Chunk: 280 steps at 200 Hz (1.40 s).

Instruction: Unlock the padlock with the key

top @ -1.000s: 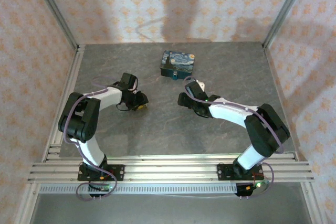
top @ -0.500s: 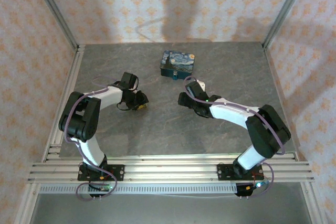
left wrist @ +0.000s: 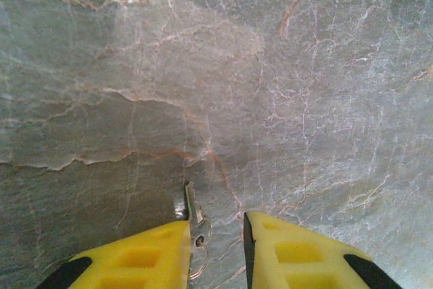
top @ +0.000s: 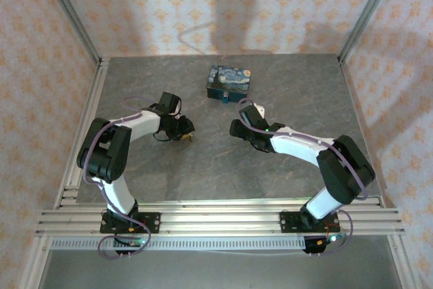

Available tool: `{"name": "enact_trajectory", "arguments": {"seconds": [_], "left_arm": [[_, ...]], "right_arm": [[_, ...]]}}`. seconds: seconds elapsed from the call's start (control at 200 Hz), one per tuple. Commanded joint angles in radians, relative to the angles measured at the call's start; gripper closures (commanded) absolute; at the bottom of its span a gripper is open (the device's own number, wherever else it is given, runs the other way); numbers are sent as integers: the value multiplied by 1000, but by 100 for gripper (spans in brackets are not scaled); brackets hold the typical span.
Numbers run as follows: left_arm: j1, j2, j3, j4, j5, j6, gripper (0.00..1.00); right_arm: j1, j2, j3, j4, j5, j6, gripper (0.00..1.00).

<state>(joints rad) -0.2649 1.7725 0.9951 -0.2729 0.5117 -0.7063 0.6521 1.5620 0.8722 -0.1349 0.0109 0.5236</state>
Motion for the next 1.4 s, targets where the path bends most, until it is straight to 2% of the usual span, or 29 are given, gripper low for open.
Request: {"name": "enact_trajectory", "arguments": {"seconds": [0.0,0.4,0.711,1.316,1.396], "left_arm": [[-2,21,25,-34,-22,18,72],[-2,39,25,-52,-17,14,72],[-8,47,42,-70,-12,28,81],[-34,56,54,-67,4,15,81],[-35,64,53,-66,4,20,84]], "right_arm": [[7,-36,-13,-18,29,3,21],[8,-38,-15,-15,26,2,21],[8,-30,-14,-11,18,4,21],[7,-23,-24,2,6,19,21],[8,-27,-27,2,4,21,21]]}}
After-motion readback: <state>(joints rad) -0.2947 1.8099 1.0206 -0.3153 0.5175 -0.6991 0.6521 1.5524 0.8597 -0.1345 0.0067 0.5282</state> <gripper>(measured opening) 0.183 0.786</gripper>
